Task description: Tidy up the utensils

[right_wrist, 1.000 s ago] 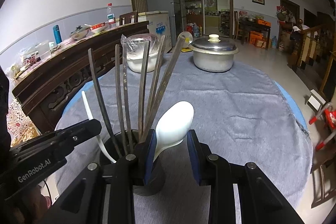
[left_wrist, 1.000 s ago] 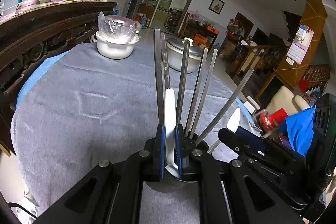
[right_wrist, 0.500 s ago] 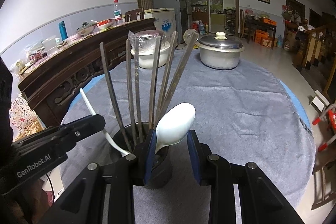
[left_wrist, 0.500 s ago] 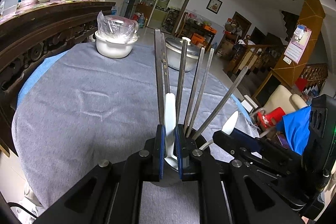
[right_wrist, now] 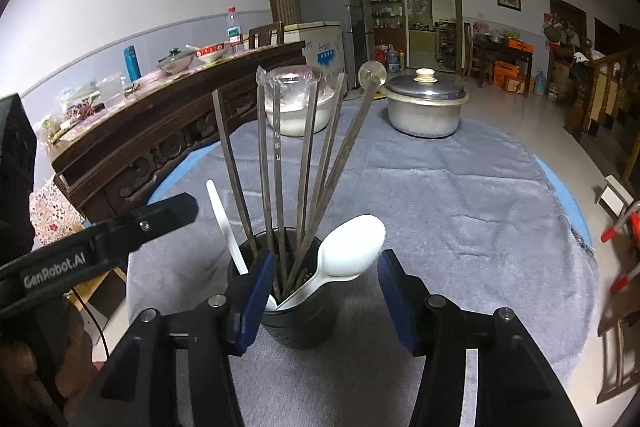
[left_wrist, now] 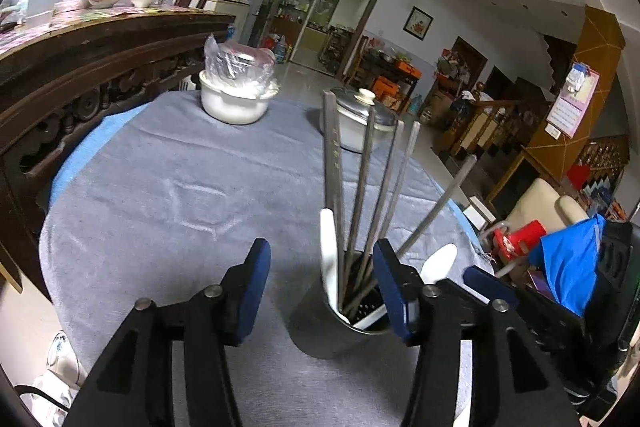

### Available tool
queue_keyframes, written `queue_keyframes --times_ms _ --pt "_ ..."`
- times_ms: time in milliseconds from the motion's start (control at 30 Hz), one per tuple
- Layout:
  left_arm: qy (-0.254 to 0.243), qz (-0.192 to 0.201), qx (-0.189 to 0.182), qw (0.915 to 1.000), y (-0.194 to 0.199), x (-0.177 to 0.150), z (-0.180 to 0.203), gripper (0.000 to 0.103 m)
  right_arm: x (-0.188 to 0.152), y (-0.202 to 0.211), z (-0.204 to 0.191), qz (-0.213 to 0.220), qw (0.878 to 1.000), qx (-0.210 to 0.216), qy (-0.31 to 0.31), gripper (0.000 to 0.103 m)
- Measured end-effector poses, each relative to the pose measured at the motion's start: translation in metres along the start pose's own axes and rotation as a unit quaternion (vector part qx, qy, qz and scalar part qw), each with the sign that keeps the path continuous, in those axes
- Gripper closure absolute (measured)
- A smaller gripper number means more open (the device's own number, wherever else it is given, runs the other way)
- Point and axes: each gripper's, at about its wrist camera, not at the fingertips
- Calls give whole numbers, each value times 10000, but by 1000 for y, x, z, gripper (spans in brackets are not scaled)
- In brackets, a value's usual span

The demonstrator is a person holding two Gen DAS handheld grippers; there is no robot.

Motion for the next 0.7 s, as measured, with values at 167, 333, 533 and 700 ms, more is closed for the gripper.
queue_keyframes --times_ms 167,333,533,700 --pt "73 -35 101 9999 1 1 -9 43 0 4 27 13 9972 238 -712 45" --pt "60 -125 139 9998 -1 -3 -11 43 -2 -14 71 -124 9788 631 -1943 45" --pt "28 -259 145 9996 -9 -6 -11 42 -3 -42 92 -385 9459 1383 -2911 44" --pt "-1 -302 173 9994 -12 -6 -10 42 20 -27 67 126 9419 2196 -2537 44"
Point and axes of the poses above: each gripper's, at about its wrist camera, not at the fingertips, and y roughly against the way its jaws point, z to its right, x to its top, and after that the axes turned 2 degrees about z, right-handed
